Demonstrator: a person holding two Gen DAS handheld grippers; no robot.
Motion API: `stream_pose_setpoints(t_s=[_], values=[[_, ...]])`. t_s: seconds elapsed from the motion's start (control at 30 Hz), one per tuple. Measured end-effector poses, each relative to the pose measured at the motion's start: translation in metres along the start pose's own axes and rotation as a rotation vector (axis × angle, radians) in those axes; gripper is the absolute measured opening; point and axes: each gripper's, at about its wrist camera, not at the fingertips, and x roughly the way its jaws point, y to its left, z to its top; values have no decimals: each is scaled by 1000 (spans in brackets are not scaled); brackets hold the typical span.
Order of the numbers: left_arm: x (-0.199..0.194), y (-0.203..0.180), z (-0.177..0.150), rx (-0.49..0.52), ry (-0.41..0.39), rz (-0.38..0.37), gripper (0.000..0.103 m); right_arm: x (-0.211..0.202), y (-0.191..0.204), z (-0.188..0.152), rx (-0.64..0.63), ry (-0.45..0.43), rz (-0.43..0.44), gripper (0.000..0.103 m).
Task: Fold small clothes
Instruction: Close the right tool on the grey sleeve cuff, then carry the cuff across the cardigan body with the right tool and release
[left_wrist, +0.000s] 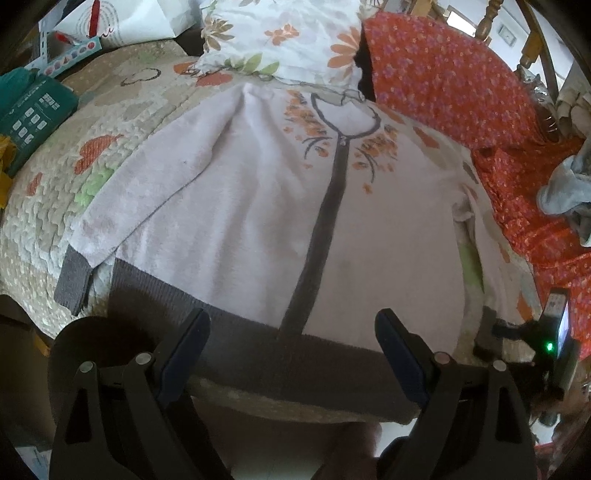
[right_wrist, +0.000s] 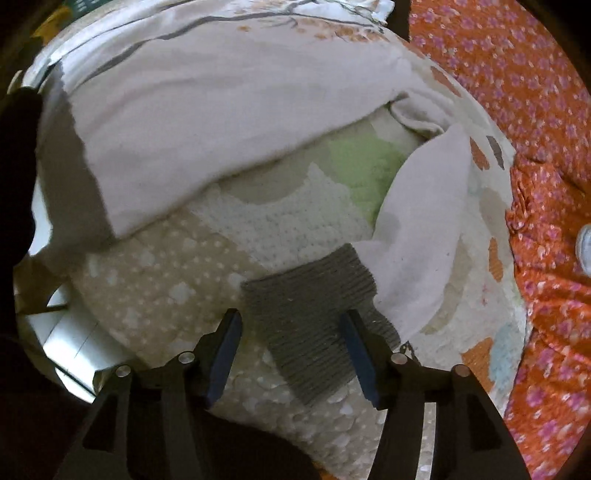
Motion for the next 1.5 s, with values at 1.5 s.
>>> stream_pose_setpoints(t_s=[1.5], values=[[64, 93, 17, -111, -106, -219, 91, 22, -62, 351, 685, -288, 362, 9]])
